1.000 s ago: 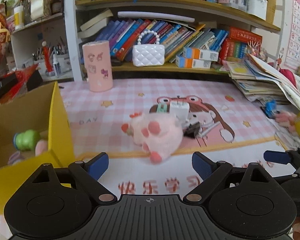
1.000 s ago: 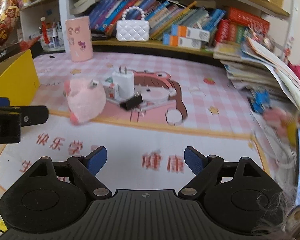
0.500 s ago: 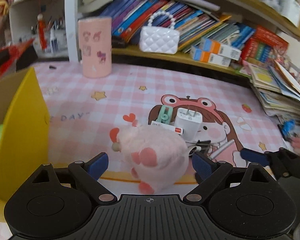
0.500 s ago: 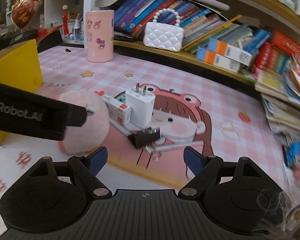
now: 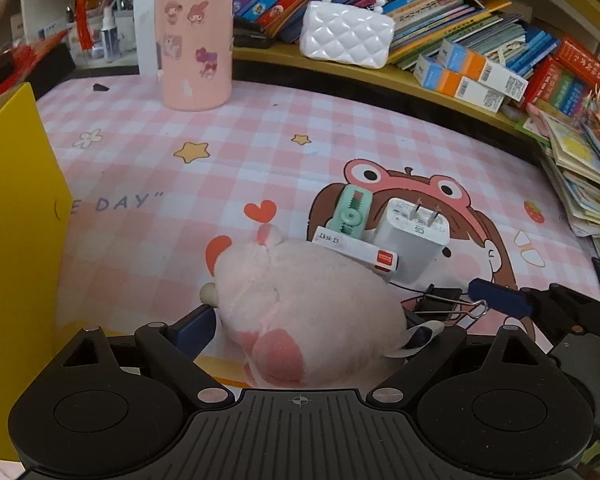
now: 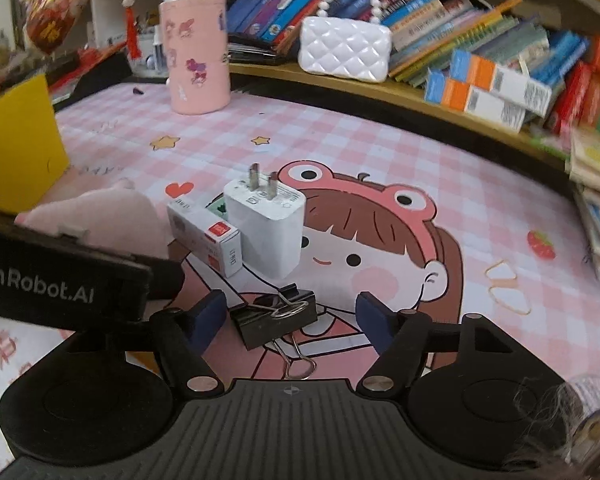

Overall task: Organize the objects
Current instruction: 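Grasp the pink plush pig with the left tool while the right tool grasps the black binder clip, then carry the pink pig and the binder clip over the yellow box with both tools, then open both tools to drop the pig and the clip into the box, then move both empty tools back toward the white charger and small white box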

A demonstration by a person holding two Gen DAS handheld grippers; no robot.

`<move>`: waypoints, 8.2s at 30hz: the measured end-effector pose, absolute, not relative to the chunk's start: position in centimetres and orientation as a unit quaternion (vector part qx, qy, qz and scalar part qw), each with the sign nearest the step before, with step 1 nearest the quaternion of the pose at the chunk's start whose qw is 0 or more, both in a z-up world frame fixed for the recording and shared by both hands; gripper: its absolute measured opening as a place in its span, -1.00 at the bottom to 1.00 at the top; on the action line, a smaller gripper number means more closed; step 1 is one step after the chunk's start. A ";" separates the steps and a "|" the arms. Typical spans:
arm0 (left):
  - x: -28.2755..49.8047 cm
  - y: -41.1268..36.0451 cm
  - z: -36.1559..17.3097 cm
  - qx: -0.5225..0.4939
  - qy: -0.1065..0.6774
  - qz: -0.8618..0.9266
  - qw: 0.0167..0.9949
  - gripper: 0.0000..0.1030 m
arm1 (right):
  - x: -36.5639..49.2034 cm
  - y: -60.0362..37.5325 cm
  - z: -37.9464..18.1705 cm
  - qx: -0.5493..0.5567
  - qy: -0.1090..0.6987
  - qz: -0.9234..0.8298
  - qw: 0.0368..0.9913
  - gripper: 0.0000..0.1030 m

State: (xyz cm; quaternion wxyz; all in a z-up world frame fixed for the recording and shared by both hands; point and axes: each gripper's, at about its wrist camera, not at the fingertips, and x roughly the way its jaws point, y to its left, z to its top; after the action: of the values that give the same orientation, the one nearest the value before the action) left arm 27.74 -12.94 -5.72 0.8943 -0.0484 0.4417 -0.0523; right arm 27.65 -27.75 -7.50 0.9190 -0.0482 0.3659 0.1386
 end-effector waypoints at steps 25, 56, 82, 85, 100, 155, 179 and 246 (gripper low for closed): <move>14.5 -7.6 -1.0 -0.038 0.362 -0.107 0.925 0.56 | 16.2 -27.1 -3.3 0.067 0.384 0.063 0.919 -0.18; -0.6 6.8 -1.9 -0.089 0.373 -0.085 0.920 0.56 | 0.1 -12.6 -2.5 -0.020 0.406 0.120 0.906 -0.18; -6.2 16.3 -1.0 -0.099 0.332 -0.035 0.938 0.56 | -3.2 -1.2 -2.2 -0.063 0.385 0.200 0.899 -0.18; -6.3 16.5 -0.7 -0.098 0.324 -0.039 0.940 0.56 | -3.3 -0.6 -2.1 -0.069 0.382 0.203 0.899 -0.18; -3.9 16.2 1.2 -0.097 0.290 -0.046 0.951 0.56 | -0.9 -1.0 -1.1 -0.053 0.364 0.199 0.908 -0.18; 12.9 13.5 2.5 -0.033 0.248 0.034 0.967 0.73 | 24.7 5.0 2.9 -0.132 0.341 0.270 0.891 0.04; 0.4 13.8 2.2 -0.049 0.268 0.023 0.962 0.83 | 6.6 -3.7 2.9 -0.066 0.304 0.146 0.939 0.16; 4.5 -3.0 -2.2 0.040 0.369 -0.206 0.905 0.83 | 0.8 -18.9 -2.6 -0.007 0.405 -0.082 0.911 0.25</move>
State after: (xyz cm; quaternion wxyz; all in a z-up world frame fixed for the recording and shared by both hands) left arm 4.54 -2.97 -2.23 0.9054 0.0398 0.3691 -0.2061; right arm 0.80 -18.89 -2.64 0.9107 -0.0066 0.4047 -0.0825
